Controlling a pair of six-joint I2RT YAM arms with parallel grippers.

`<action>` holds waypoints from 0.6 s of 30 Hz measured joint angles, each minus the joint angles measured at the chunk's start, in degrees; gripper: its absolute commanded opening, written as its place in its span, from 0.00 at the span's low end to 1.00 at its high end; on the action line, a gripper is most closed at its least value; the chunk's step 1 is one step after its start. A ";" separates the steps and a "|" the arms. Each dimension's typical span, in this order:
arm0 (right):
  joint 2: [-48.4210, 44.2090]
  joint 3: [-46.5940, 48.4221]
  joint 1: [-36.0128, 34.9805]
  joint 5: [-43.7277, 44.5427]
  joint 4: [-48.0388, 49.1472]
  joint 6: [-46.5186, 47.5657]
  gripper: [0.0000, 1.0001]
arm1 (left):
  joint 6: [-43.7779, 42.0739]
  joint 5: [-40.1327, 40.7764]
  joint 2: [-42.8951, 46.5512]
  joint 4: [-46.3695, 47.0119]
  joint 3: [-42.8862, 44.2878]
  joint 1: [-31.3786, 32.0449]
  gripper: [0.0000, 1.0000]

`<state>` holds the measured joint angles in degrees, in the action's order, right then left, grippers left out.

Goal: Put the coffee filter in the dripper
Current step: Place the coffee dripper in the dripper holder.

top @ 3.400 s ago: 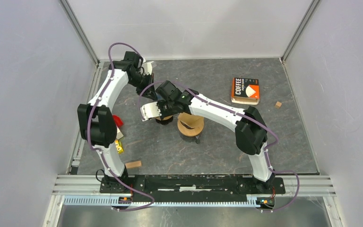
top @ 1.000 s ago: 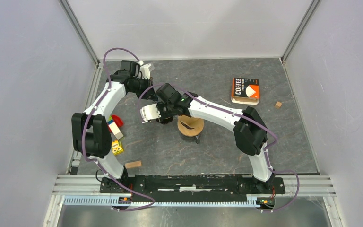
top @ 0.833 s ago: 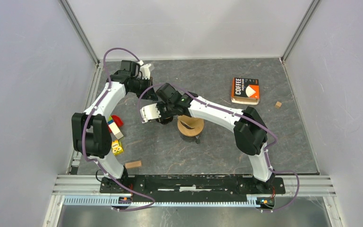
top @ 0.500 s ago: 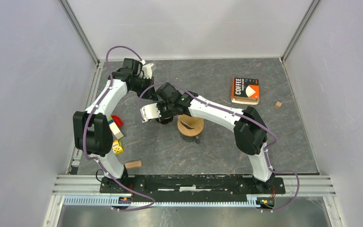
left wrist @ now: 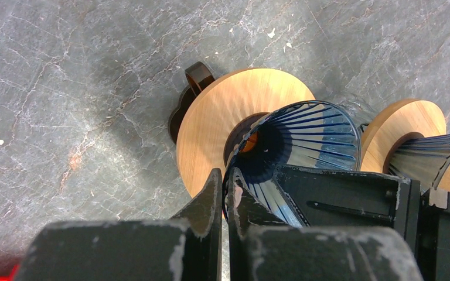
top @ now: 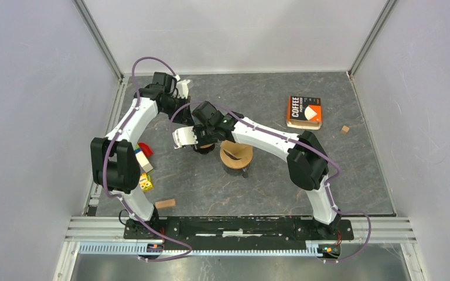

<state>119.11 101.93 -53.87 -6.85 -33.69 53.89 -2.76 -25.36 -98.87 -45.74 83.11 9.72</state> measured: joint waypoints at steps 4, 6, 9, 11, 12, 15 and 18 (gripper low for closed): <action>0.22 0.98 0.17 0.02 -0.90 -0.68 0.39 | -0.02 0.02 0.00 -0.09 0.00 0.00 0.02; 0.28 1.31 0.28 0.02 -1.25 -1.14 0.43 | 0.00 0.02 0.00 -0.11 0.00 -0.02 0.02; 0.31 1.77 0.31 0.04 -1.64 -1.55 0.47 | 0.00 -0.04 0.00 -0.13 0.00 -0.11 0.02; 0.31 2.14 0.37 0.04 -1.86 -1.79 0.50 | -0.02 -0.04 0.00 -0.33 0.11 -0.11 0.02; 0.31 2.34 0.37 0.04 -1.92 -1.88 0.51 | 0.00 0.00 0.00 -0.57 0.24 -0.11 0.02; 0.31 3.10 0.37 0.00 -2.38 -2.27 0.54 | -0.02 0.15 -0.02 -1.66 0.63 -0.13 0.02; 0.11 3.72 0.37 -0.13 -2.97 -2.71 0.58 | 0.00 0.28 -0.04 -2.58 0.90 -0.26 0.03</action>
<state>119.22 105.65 -53.49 -6.98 -36.67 51.18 -2.76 -25.08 -98.91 -48.31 84.01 9.45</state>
